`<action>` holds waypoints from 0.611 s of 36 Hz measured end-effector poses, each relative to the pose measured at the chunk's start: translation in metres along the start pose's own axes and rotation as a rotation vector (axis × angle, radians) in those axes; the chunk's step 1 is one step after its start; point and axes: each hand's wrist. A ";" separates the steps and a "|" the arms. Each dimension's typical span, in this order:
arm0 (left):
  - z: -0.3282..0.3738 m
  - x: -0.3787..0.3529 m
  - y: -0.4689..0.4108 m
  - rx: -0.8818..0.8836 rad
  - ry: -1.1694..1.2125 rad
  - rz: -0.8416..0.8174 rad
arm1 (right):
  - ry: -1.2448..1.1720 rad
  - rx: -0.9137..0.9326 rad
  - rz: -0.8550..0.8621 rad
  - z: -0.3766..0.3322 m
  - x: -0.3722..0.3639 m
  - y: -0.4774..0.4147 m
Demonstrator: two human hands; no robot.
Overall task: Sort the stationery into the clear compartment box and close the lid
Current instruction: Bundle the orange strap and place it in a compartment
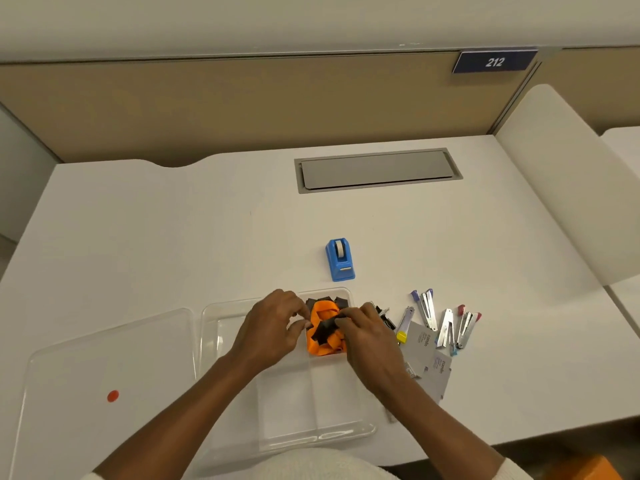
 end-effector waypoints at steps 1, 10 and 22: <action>0.001 -0.002 0.008 0.000 -0.007 0.000 | 0.014 -0.022 -0.075 0.001 -0.002 -0.003; -0.008 -0.018 0.068 0.066 -0.153 -0.019 | 0.058 -0.020 -0.363 -0.027 -0.023 -0.027; -0.030 -0.025 0.085 -0.076 -0.262 0.019 | 0.114 -0.095 -0.392 -0.033 0.009 -0.033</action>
Point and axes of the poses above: each hand's wrist, its own y-axis away from the middle knuckle, its own x-axis out of the back of the hand, z = x × y, and after that the axes turned 13 degrees about x, right-handed
